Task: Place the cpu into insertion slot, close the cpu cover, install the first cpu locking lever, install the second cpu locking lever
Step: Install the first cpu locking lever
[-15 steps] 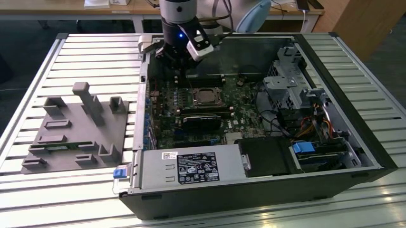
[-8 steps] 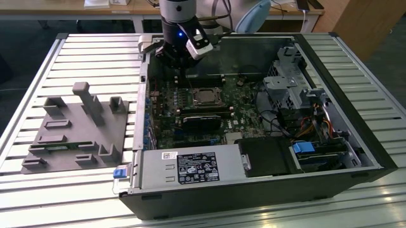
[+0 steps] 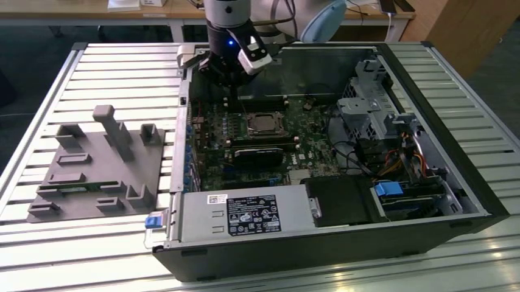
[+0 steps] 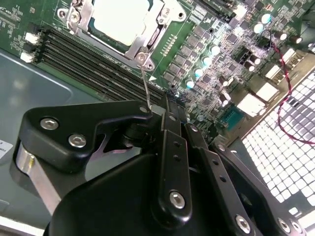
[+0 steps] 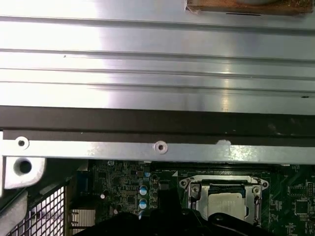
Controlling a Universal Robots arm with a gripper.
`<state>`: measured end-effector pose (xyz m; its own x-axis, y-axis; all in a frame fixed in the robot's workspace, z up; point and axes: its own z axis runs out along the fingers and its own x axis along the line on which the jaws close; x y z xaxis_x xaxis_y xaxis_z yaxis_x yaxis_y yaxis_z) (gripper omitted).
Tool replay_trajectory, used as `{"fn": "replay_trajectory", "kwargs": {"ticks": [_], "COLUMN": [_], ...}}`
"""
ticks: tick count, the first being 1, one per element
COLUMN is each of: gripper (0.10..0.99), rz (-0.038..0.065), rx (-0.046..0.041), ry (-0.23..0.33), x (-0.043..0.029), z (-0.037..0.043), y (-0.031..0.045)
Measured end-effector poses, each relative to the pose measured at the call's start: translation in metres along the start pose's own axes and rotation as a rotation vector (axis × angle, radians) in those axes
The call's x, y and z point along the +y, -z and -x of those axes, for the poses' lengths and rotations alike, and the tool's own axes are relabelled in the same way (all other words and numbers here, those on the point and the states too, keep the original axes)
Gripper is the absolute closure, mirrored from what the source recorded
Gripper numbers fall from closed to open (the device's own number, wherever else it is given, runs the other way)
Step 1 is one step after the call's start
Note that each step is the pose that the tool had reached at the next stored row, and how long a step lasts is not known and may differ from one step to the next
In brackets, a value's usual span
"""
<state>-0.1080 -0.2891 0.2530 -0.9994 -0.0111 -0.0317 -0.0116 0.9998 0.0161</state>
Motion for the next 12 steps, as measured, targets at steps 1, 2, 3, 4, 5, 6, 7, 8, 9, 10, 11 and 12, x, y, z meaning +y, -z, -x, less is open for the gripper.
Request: {"fn": "replay_trajectory", "kwargs": {"ticks": [1,2,3,4,5,6,7,8,9,10,11,12], "gripper": [0.98,0.98,0.98,0.98,0.98,0.98,0.98,0.98,0.98,0.98,0.98,0.98], "rz": [0.0,0.0,0.0,0.0,0.0,0.0,0.0,0.0,0.0,0.0,0.0,0.0], "rx": [0.0,0.0,0.0,0.0,0.0,0.0,0.0,0.0,0.0,0.0001,0.0001,0.0001], "ry": [0.0,0.0,0.0,0.0,0.0,0.0,0.0,0.0,0.0,0.0,0.0,0.0], "x": [0.0005,0.0009,0.001,0.0011,0.0012,0.0012,0.0012,0.0012,0.0012,0.0012,0.0012,0.0012], "z": [0.0,0.0,0.0,0.0001,0.0004,0.001,0.0017,0.0026,0.0035,0.0045,0.0058,0.0072], "y": [-0.0001,-0.0002,-0.0002,-0.0002,-0.0002,-0.0003,-0.0003,-0.0004,-0.0004,-0.0004,-0.0004,-0.0005]}}
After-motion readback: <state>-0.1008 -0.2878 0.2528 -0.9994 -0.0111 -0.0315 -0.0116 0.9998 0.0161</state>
